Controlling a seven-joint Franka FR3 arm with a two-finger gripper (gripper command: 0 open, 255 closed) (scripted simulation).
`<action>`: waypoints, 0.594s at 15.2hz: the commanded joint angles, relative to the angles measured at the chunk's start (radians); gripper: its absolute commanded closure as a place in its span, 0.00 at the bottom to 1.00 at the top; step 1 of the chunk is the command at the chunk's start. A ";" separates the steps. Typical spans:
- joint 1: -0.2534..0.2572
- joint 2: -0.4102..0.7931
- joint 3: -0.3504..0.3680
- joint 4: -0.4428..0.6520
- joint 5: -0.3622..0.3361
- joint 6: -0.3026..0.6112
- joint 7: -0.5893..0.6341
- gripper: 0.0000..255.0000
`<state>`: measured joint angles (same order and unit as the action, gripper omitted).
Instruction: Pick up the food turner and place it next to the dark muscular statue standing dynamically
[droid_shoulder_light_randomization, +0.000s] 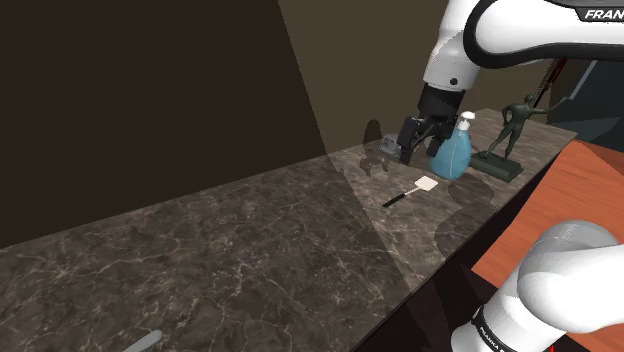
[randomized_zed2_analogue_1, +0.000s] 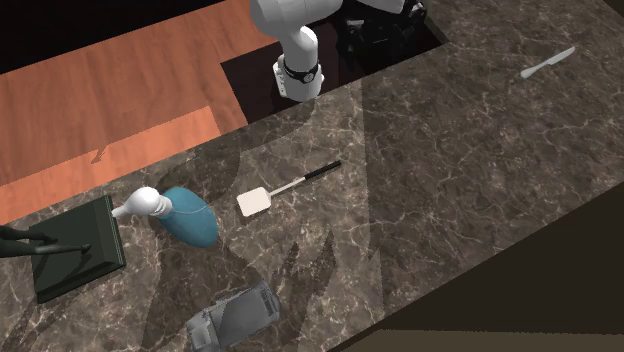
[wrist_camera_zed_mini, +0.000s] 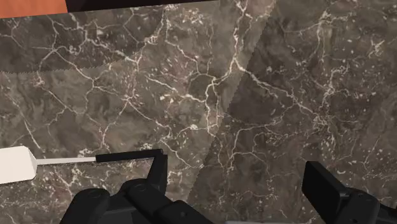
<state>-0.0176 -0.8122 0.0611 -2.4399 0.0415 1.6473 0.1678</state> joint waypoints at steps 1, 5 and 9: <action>0.000 0.000 0.000 0.000 0.000 0.000 0.000 0.00; -0.085 0.118 0.004 0.002 0.007 0.107 0.147 0.00; -0.165 0.232 0.000 0.009 0.010 0.204 0.291 0.00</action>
<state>-0.1601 -0.6113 0.0647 -2.4292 0.0522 1.8205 0.4223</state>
